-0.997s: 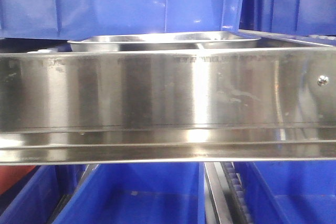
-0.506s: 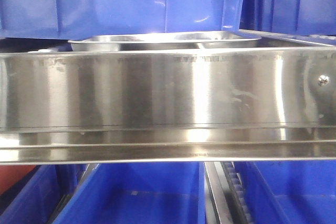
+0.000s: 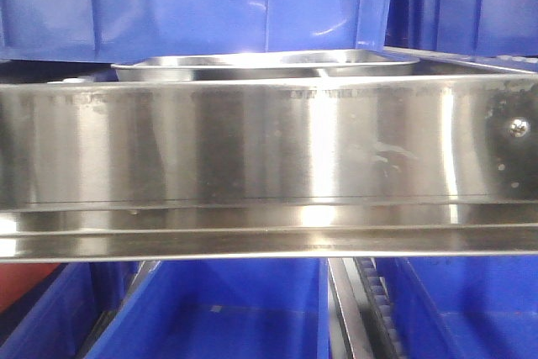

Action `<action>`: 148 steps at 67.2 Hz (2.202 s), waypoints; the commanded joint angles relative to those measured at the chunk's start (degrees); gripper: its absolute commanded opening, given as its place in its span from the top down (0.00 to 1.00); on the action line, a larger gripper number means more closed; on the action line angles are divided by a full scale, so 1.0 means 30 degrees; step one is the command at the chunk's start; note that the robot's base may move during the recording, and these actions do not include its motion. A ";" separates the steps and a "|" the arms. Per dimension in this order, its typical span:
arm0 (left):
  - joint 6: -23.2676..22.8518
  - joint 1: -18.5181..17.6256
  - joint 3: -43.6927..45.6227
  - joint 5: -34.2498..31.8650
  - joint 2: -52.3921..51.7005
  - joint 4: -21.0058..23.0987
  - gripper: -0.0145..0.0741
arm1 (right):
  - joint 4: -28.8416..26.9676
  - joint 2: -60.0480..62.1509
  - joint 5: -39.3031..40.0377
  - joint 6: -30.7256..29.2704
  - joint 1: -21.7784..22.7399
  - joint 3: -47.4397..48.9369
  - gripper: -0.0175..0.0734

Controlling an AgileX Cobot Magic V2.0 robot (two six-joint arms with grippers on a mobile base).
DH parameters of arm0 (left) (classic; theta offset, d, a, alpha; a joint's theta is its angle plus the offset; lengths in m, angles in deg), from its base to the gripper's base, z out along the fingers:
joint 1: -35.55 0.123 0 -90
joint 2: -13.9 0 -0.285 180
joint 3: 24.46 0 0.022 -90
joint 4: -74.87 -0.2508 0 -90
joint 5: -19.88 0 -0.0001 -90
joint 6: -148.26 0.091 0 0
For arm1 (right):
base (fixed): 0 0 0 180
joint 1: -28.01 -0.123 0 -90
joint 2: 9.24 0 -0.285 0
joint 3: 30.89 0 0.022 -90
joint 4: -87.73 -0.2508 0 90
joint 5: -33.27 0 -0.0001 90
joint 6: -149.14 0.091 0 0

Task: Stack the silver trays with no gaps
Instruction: 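Lower both grippers onto opposite rims of the silver tray and close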

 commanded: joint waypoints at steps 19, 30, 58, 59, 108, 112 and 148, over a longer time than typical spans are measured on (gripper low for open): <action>-0.2522 -0.1342 0.3809 0.2935 0.4714 0.0821 0.85 | 0.4092 -0.5483 -0.1422 0.5418 -0.4163 0.4515 0.80; -0.2522 -0.1342 0.4799 0.3601 0.5902 0.1468 0.85 | 0.6253 -0.8379 -0.3639 0.6827 -0.6008 0.7359 0.80; -0.2553 -0.1084 0.6275 0.3799 0.7615 0.1586 0.85 | 0.5170 -1.3162 -0.6028 0.6846 -0.6901 1.1821 0.80; -0.2553 -0.1045 0.6387 0.3799 0.7725 0.1586 0.85 | 0.5134 -1.3204 -0.5944 0.6846 -0.6901 1.1821 0.80; -0.2516 -0.0796 0.7335 0.4663 0.9465 0.2078 0.54 | 0.4495 -1.4644 -0.4839 0.6846 -0.6901 1.1821 0.60; -0.2516 -0.0796 0.7335 0.4706 0.9751 0.2205 0.53 | 0.4352 -1.4790 -0.4839 0.6846 -0.6901 1.1821 0.61; -0.2516 -0.0796 0.7335 0.4366 1.0752 0.2504 0.54 | 0.4239 -1.5655 -0.4774 0.6846 -0.6901 1.1786 0.61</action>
